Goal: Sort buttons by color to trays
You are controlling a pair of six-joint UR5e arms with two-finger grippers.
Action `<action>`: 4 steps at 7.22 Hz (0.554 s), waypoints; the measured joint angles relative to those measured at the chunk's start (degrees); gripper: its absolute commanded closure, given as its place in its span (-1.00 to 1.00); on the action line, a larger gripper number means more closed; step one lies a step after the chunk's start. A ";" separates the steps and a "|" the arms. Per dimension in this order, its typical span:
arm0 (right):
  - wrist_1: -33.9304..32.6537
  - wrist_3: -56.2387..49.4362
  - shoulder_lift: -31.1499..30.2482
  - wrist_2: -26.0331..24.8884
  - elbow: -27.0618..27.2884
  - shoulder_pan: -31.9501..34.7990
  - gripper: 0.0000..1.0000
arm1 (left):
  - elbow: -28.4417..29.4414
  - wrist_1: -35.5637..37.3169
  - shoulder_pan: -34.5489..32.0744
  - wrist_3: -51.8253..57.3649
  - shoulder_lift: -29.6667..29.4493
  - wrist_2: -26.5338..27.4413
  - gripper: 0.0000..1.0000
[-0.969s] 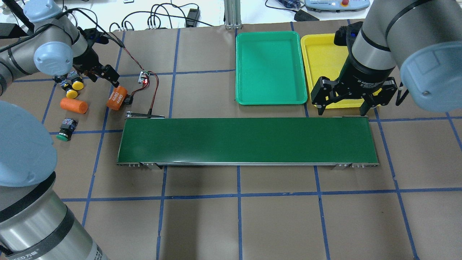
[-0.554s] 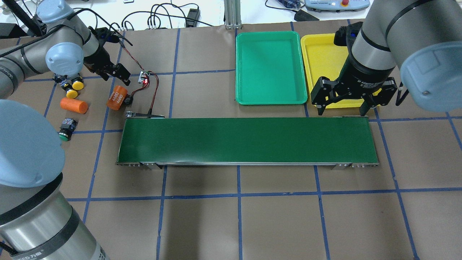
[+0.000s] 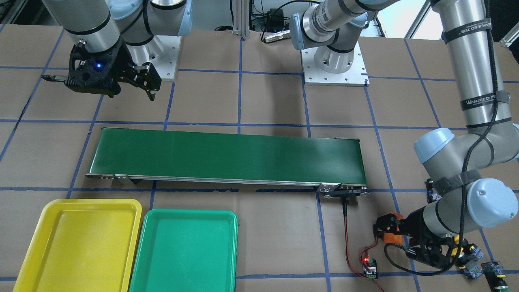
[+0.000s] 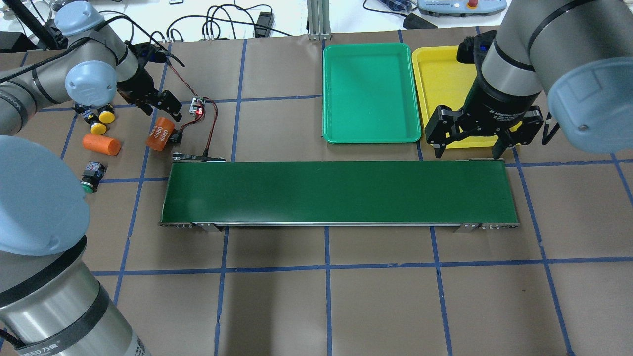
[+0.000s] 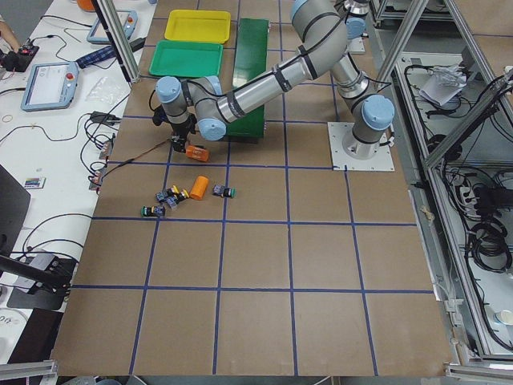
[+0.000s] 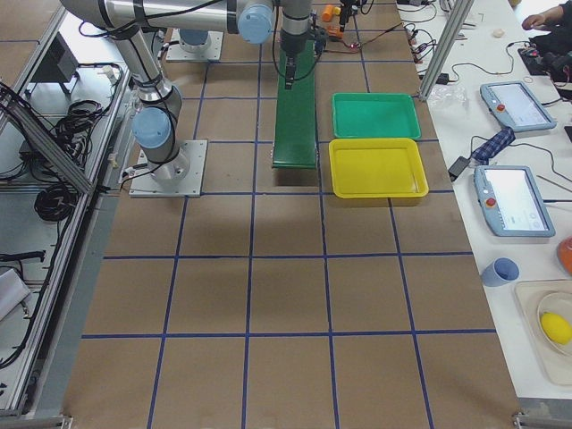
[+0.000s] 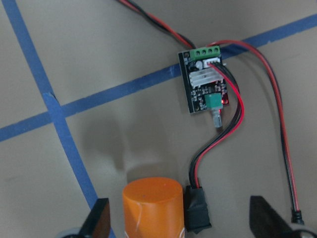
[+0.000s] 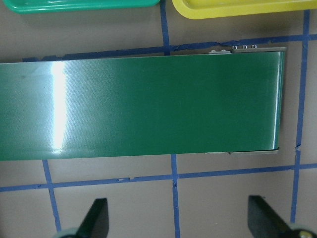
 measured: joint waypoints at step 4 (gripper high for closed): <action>0.13 0.09 0.00 0.04 0.17 0.02 -1.00 | -1.44 -1.06 1.41 0.52 -1.14 0.09 -0.91</action>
